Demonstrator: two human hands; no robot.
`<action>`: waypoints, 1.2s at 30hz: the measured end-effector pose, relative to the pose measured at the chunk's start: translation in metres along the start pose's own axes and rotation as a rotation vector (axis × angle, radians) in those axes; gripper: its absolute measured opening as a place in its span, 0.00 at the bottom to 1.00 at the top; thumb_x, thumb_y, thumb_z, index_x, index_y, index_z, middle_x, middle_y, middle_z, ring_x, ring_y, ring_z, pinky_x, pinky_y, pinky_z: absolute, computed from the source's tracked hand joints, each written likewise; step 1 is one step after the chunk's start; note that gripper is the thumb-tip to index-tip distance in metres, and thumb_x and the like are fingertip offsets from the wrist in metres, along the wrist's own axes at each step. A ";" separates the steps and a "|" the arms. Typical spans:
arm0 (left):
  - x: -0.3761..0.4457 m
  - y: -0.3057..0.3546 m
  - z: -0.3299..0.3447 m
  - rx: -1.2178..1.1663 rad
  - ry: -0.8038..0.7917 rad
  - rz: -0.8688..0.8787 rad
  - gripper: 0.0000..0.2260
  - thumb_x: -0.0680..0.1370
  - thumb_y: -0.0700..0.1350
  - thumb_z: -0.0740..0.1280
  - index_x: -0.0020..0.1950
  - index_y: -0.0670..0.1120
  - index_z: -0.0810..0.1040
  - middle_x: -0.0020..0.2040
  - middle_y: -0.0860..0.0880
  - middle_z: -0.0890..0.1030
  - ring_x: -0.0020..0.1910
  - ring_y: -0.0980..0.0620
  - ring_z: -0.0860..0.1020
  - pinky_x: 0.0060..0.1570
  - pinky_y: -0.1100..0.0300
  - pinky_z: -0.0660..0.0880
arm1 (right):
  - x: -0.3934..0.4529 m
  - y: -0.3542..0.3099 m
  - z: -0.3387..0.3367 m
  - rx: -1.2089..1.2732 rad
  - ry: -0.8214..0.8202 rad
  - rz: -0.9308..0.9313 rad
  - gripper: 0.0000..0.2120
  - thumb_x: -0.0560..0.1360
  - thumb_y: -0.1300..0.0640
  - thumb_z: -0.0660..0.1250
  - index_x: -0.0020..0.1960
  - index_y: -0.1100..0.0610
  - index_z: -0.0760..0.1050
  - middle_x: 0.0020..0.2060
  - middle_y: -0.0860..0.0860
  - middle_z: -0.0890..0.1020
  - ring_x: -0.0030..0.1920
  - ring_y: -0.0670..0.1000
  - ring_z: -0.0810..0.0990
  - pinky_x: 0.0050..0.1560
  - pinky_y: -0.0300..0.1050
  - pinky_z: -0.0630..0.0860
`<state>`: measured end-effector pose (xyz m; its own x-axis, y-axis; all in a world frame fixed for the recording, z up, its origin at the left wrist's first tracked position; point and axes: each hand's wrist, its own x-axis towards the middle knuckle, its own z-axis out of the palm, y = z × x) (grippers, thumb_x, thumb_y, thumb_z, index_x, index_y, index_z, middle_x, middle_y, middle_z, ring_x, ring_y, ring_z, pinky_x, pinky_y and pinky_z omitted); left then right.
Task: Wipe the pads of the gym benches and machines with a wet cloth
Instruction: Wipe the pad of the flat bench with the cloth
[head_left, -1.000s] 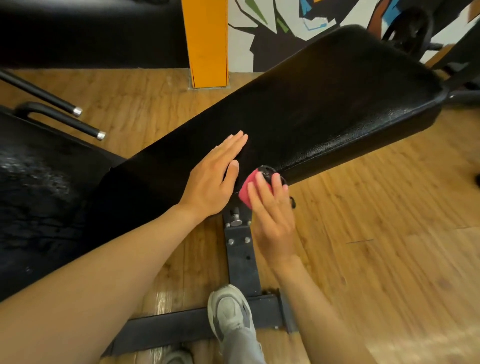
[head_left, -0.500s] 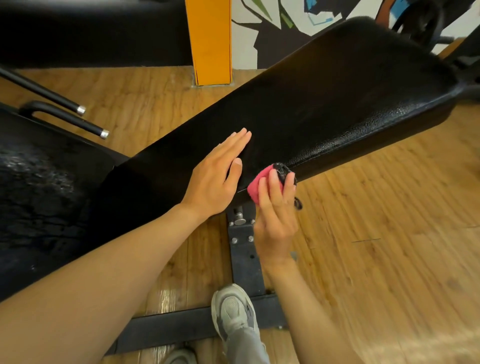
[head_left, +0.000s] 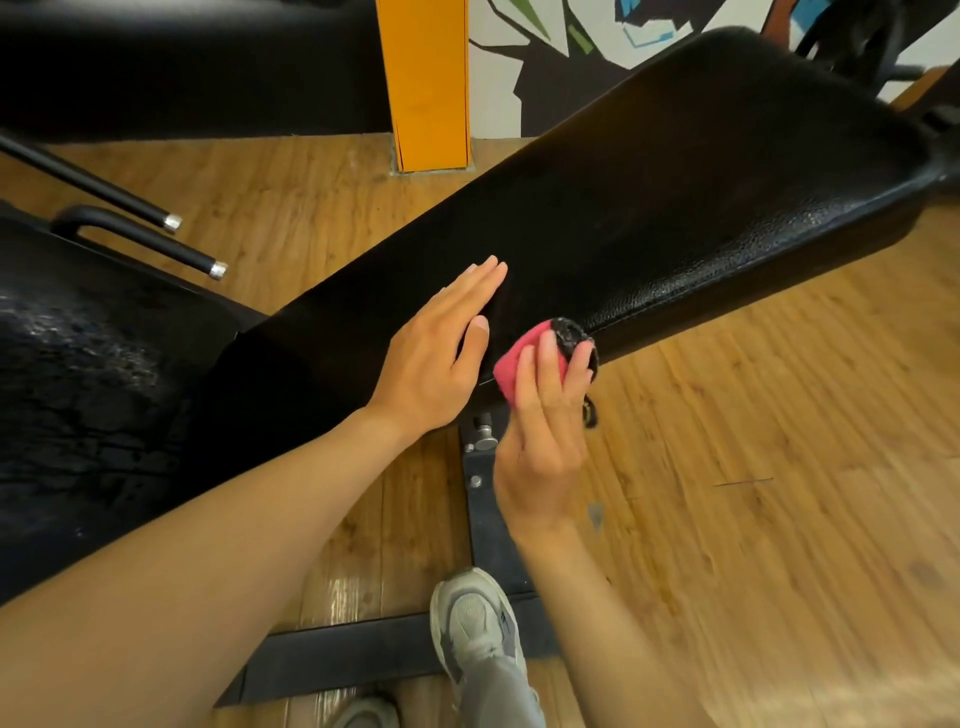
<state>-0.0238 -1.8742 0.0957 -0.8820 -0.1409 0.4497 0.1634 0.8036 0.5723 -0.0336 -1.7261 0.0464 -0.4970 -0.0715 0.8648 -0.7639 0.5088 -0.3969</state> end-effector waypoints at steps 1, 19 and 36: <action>0.000 0.000 0.000 0.002 -0.002 0.001 0.23 0.86 0.47 0.51 0.82 0.47 0.63 0.81 0.52 0.64 0.81 0.58 0.59 0.77 0.49 0.66 | -0.002 0.006 -0.001 -0.013 0.013 -0.050 0.21 0.80 0.71 0.67 0.71 0.66 0.69 0.72 0.61 0.70 0.80 0.59 0.58 0.75 0.64 0.65; 0.002 0.002 -0.003 0.010 -0.072 -0.051 0.23 0.88 0.48 0.53 0.83 0.51 0.58 0.83 0.54 0.59 0.82 0.59 0.53 0.81 0.53 0.54 | 0.093 0.086 -0.087 -0.258 -0.698 -0.979 0.24 0.85 0.71 0.49 0.79 0.61 0.60 0.80 0.55 0.60 0.80 0.58 0.57 0.82 0.54 0.51; -0.096 -0.101 -0.035 0.117 -0.018 -0.283 0.24 0.88 0.55 0.51 0.84 0.52 0.55 0.84 0.54 0.56 0.82 0.57 0.51 0.81 0.51 0.54 | 0.120 0.020 -0.043 -0.354 -0.990 -1.642 0.33 0.69 0.72 0.73 0.73 0.66 0.71 0.78 0.60 0.64 0.81 0.61 0.57 0.81 0.56 0.50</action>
<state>0.0599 -1.9618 0.0190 -0.8933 -0.3588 0.2705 -0.1407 0.7950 0.5900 -0.0904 -1.6874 0.1554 0.3824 -0.8949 -0.2301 -0.6104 -0.4316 0.6642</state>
